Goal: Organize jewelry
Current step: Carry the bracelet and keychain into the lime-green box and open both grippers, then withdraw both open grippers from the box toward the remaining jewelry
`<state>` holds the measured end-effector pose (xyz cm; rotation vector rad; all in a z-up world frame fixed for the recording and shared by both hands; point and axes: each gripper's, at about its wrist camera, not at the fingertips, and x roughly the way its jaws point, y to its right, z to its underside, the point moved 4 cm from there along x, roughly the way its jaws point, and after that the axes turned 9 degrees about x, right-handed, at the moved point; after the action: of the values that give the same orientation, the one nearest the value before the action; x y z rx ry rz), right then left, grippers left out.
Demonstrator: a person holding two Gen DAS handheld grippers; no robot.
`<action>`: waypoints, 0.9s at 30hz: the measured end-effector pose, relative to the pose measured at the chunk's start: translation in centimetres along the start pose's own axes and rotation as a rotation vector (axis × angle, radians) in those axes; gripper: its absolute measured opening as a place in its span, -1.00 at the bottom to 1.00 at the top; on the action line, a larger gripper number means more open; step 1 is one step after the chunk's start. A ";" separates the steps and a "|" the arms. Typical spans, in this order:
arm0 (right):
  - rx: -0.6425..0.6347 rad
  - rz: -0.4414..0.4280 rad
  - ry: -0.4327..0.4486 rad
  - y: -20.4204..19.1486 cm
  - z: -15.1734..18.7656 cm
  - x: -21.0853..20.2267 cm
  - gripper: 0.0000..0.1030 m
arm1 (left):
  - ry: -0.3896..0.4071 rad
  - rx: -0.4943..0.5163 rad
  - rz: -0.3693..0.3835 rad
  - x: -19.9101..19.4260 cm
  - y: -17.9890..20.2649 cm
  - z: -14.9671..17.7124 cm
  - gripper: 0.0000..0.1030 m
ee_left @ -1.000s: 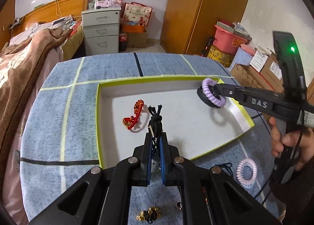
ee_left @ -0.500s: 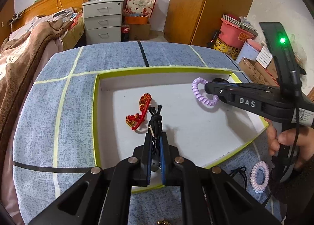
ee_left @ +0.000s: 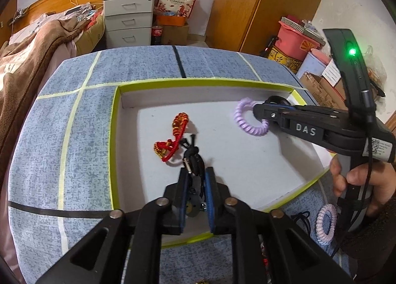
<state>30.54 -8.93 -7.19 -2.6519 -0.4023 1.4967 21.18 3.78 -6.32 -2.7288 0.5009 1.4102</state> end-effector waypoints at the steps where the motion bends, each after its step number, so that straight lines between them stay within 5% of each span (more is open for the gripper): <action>1: 0.000 -0.001 0.001 0.0 0.0 0.0 -0.80 | 0.000 0.002 0.005 0.0 0.1 0.0 -0.59; 7: 0.011 -0.003 0.004 0.0 -0.1 0.0 -0.78 | 0.007 0.003 0.010 -0.1 0.3 -0.1 -0.44; 11: 0.014 -0.015 0.009 0.0 -0.1 -0.4 -0.67 | 0.013 -0.002 0.007 -0.4 0.2 -0.1 -0.15; 16: 0.026 -0.043 0.032 -0.2 -0.1 -1.5 -0.39 | 0.028 -0.014 0.015 -1.2 0.1 0.1 -0.14; 27: 0.036 -0.090 0.109 -0.7 1.8 -6.6 -0.37 | 0.106 -0.031 0.009 -5.4 1.1 0.9 0.05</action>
<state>25.68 -10.07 -2.51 -2.6349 -0.4743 1.3146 17.26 4.35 -2.44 -2.8410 0.5013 1.2909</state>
